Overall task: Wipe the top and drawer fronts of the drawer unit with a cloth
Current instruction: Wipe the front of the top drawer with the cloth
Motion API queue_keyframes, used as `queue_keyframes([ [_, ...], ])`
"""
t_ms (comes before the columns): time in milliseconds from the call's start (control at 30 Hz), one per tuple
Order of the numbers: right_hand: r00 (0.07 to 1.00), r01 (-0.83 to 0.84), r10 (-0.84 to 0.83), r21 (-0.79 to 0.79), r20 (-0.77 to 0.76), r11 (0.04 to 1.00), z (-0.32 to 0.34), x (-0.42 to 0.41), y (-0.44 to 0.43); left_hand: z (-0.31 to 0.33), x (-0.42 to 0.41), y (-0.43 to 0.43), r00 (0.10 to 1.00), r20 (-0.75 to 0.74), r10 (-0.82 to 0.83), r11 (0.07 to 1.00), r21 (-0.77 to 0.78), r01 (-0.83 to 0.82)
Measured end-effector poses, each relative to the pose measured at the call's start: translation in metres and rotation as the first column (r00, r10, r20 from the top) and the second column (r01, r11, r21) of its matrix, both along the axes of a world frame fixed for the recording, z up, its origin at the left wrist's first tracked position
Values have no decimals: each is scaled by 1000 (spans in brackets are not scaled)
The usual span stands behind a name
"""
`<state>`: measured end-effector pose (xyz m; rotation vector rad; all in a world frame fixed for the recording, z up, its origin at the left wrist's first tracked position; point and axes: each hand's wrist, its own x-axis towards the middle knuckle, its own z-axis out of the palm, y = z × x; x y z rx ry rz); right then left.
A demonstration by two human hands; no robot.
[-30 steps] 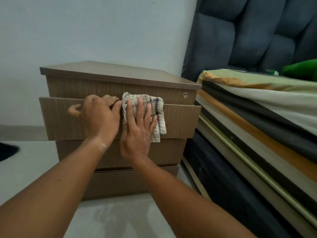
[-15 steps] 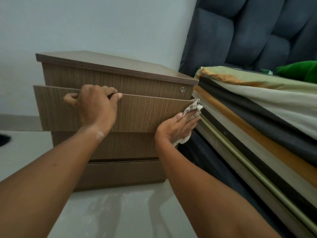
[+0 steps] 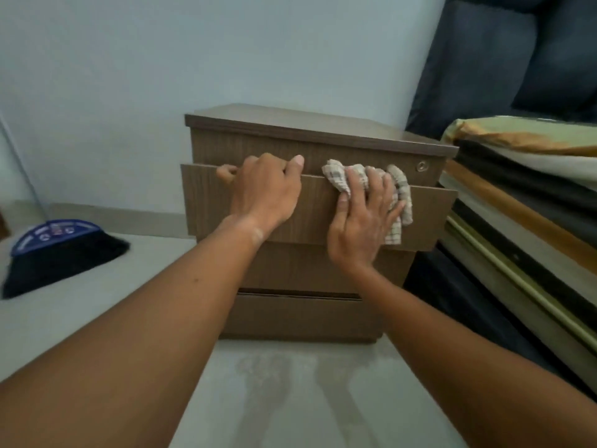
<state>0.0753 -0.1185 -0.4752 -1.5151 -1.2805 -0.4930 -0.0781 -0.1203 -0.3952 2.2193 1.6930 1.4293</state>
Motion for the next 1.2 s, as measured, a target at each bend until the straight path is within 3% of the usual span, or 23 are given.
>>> queue_keyframes([
  [133, 990, 58, -58, 2, 125, 998, 19, 4, 4, -12, -33, 8, 999, -17, 40, 996, 76, -39],
  [233, 975, -13, 14, -7, 220, 1000, 23, -23, 7, -21, -64, 16, 987, 75, 141, 982, 119, -149],
  [300, 965, -75, 81, -31, 251, 997, 25, -51, 12, -26, -83, 21, 958, 196, 211, 973, 55, -225],
  [367, 948, -131, 145, -70, 283, 989, 27, -84, 18, -27, -95, 23, 887, 439, 143, 990, -54, -133],
  [433, 918, -163, 188, -99, 350, 982, 24, -113, 24, -26, -102, 29, 760, 649, 37, 992, -115, 50],
  [600, 813, -186, 226, -128, 537, 974, -2, -160, 35, -19, -119, 39, 565, 820, 96, 952, -241, 189],
  [733, 737, -135, 199, -148, 646, 980, -28, -157, 40, -22, -123, 38, 605, 795, 40, 942, -232, 242],
  [933, 471, -135, 249, -209, 846, 968, -56, -115, 41, -26, -118, 35, 728, 686, 5, 977, -159, 143],
  [1033, 401, -117, 228, -198, 887, 973, -58, -87, 39, -25, -115, 33, 774, 633, 10, 985, -140, 102],
  [1200, 338, -84, 190, -172, 922, 982, -60, -26, 27, -22, -104, 32, 776, 623, 94, 986, -167, 15],
])
